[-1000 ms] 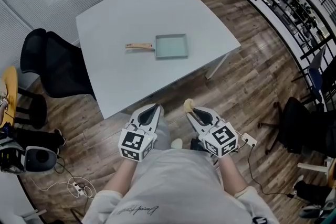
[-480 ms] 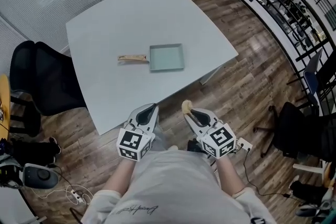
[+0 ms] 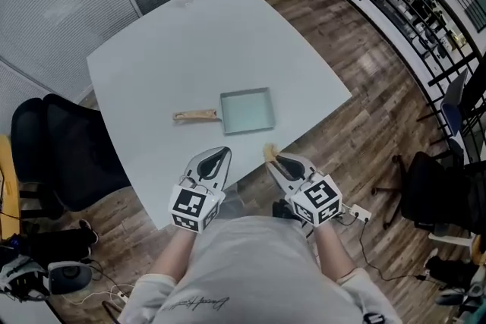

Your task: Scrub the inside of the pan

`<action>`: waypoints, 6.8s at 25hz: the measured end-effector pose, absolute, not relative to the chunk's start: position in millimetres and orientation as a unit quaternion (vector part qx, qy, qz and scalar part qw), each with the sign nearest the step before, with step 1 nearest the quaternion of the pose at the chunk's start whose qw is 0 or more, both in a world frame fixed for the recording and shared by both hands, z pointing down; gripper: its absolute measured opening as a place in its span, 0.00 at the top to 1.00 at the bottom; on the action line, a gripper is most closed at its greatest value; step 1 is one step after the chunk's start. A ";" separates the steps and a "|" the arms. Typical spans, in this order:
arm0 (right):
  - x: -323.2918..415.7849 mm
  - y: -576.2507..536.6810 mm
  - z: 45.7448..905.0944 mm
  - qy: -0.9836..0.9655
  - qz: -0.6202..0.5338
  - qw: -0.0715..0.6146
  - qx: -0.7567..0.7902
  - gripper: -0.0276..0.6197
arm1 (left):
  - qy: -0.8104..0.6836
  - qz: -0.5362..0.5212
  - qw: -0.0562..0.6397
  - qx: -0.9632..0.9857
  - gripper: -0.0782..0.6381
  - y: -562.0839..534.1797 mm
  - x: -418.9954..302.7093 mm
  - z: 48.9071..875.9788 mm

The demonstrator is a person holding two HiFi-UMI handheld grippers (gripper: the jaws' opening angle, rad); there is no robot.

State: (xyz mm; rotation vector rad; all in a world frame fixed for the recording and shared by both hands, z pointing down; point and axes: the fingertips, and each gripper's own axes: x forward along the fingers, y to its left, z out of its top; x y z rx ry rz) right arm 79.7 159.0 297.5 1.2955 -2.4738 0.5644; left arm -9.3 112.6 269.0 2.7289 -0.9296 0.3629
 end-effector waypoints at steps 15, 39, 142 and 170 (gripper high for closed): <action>51.3 80.5 301.0 -0.859 0.189 0.183 0.439 0.84 | -0.315 0.139 0.113 0.932 0.88 38.0 -39.4 276.6; 84.2 40.0 332.6 -0.864 0.207 0.241 0.392 0.84 | -0.325 0.224 0.112 0.912 0.88 -2.7 -49.9 319.4; 17.9 21.5 518.8 -0.771 0.093 0.630 -0.003 0.84 | 0.051 0.614 -0.043 0.786 0.69 -35.3 -79.5 502.8; 36.8 -7.7 522.2 -0.765 0.077 0.639 0.025 0.84 | 0.030 0.608 -0.019 0.793 0.69 -33.2 -79.6 504.4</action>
